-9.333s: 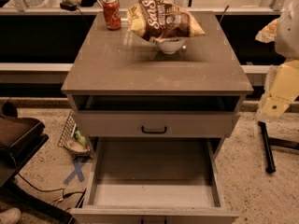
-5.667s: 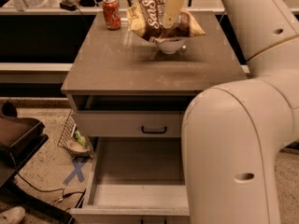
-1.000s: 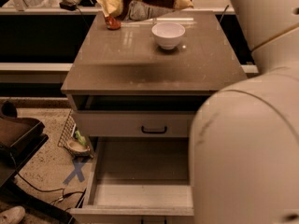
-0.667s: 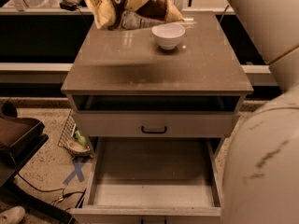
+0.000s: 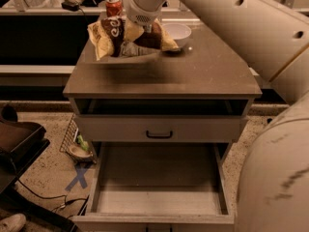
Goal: Pick brown chip bag from white bowl and place on counter
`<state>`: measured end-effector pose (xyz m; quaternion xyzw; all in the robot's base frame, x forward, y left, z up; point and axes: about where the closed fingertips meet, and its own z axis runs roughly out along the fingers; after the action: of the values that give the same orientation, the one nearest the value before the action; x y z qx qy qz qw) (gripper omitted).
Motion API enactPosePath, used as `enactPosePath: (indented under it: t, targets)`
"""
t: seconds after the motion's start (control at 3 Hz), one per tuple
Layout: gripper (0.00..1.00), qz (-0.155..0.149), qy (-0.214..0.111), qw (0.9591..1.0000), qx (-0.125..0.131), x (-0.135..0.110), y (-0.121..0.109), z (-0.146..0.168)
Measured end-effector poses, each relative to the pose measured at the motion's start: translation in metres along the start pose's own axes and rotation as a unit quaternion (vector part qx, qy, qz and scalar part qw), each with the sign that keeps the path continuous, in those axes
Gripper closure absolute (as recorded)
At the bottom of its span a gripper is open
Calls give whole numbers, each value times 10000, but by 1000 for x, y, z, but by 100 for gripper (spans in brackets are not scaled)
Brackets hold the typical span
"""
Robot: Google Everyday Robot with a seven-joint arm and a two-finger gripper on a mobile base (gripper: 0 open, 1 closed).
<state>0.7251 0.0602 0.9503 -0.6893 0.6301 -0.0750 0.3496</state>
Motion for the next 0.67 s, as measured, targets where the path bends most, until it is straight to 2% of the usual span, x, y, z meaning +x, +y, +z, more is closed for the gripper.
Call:
enactPosePath:
  t: [0.33,0.67]
  targets:
    - [88,107,80,9999,-32,2,5,9]
    - [64,101,80,9999,-48,1,6,10]
